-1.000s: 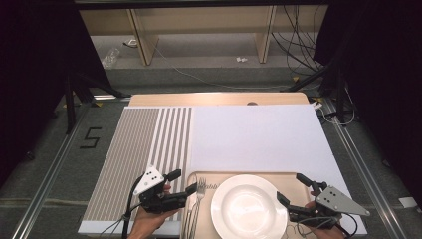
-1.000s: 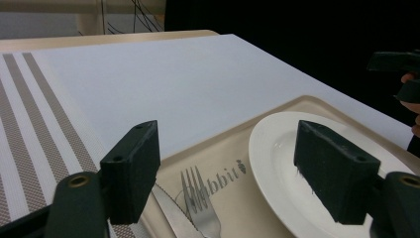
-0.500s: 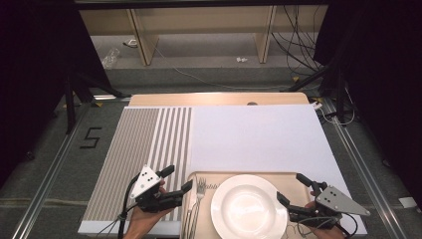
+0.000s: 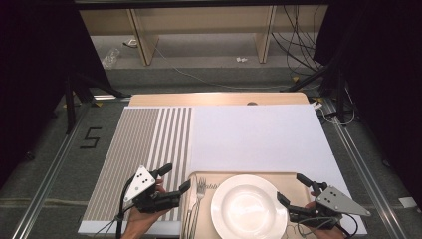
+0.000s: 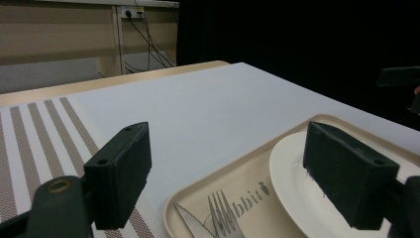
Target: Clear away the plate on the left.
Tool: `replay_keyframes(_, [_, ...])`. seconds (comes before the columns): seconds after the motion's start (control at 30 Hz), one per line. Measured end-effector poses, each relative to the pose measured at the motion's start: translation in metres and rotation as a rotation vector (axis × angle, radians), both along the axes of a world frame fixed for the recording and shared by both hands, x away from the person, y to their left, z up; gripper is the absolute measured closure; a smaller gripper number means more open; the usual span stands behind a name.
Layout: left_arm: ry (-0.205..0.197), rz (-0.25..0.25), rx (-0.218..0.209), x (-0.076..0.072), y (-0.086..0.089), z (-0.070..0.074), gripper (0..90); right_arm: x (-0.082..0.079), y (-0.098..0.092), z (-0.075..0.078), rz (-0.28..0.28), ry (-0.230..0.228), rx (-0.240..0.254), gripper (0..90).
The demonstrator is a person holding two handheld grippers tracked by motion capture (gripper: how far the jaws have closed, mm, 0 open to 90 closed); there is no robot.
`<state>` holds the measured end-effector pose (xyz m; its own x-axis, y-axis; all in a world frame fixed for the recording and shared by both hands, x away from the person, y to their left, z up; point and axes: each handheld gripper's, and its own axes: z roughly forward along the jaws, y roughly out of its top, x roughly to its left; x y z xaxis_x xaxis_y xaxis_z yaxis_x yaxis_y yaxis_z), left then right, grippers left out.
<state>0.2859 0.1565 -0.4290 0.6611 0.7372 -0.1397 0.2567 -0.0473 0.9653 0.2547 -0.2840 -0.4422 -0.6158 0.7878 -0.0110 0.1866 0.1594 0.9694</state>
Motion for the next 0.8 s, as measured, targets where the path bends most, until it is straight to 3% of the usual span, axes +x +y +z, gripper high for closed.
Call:
replay_keyframes(0.17, [0.012, -0.004, -0.031, 0.0010, 0.0015, -0.0003, 17.4, 0.0000, -0.0003, -0.0001, 0.000, 0.000, -0.003, 16.4])
replay_keyframes(0.8, [0.009, 0.022, -0.014, 0.0008, -0.0004, 0.0000, 15.5, -0.0003, -0.0008, -0.0003, -0.001, -0.007, -0.001, 16.4])
